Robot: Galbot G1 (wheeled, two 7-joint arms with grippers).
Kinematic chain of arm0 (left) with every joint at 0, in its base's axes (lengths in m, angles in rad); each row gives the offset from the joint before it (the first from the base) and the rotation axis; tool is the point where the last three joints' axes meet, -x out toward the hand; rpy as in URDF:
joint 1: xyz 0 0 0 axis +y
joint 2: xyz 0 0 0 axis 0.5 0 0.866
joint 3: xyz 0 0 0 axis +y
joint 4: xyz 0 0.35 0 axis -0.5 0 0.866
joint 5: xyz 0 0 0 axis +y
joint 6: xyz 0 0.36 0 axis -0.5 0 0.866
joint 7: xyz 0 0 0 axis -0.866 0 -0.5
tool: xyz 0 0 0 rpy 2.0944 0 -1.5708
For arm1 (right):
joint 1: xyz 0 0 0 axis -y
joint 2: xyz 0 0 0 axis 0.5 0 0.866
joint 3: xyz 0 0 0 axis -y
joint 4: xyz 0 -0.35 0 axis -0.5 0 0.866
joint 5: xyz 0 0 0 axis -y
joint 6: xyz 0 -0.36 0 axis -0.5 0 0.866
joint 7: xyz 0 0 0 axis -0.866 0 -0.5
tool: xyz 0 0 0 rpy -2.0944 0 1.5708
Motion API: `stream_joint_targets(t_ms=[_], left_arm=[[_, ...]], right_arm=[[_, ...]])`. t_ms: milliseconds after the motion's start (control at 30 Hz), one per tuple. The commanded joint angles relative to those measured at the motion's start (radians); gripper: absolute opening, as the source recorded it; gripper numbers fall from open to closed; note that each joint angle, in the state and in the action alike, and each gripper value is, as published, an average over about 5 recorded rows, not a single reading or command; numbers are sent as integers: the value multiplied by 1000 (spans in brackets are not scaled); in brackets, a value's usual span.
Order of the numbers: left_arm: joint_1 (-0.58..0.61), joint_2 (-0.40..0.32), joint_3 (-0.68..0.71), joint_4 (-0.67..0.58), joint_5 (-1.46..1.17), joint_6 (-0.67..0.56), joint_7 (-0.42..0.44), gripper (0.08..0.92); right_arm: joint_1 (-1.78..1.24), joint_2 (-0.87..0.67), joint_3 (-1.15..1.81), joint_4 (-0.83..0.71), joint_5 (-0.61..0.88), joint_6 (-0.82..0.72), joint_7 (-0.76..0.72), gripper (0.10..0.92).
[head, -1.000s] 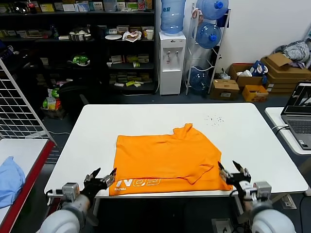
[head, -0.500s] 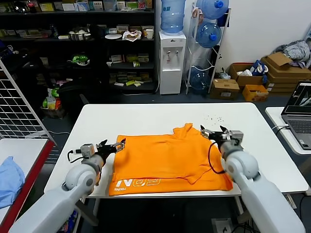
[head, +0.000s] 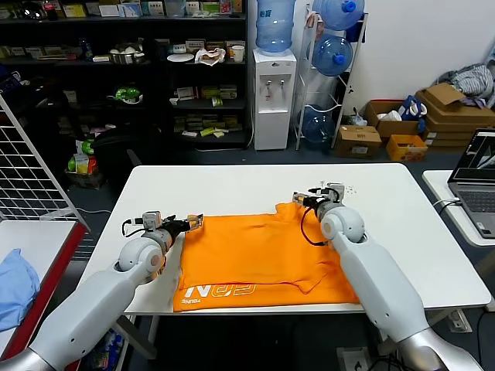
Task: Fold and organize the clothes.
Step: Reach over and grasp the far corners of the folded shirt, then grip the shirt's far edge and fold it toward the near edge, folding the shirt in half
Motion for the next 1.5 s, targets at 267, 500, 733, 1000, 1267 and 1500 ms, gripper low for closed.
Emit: stream_joint_targets(t_ms=[267, 500, 733, 1000, 1267, 1500], left_arm=[[-61, -22, 49, 75, 20, 18, 14, 919], [-48, -18, 50, 64, 29, 17, 11, 793], [-41, -10, 55, 53, 29, 17, 13, 594], [-25, -1, 58, 31, 28, 17, 12, 360], [-24, -9, 50, 19, 29, 10, 1, 115], [6, 11, 16, -51, 38, -3, -17, 92]], right_arm=[[56, 45, -28, -120, 0, -21, -14, 921], [48, 44, -30, -120, 3, -21, -34, 797], [39, 41, -31, -107, 6, -19, -37, 607], [39, 39, -31, -98, 11, -4, -39, 373], [21, 27, -29, -52, 12, 44, -52, 151], [-44, -27, -4, 61, 43, 45, -34, 123]])
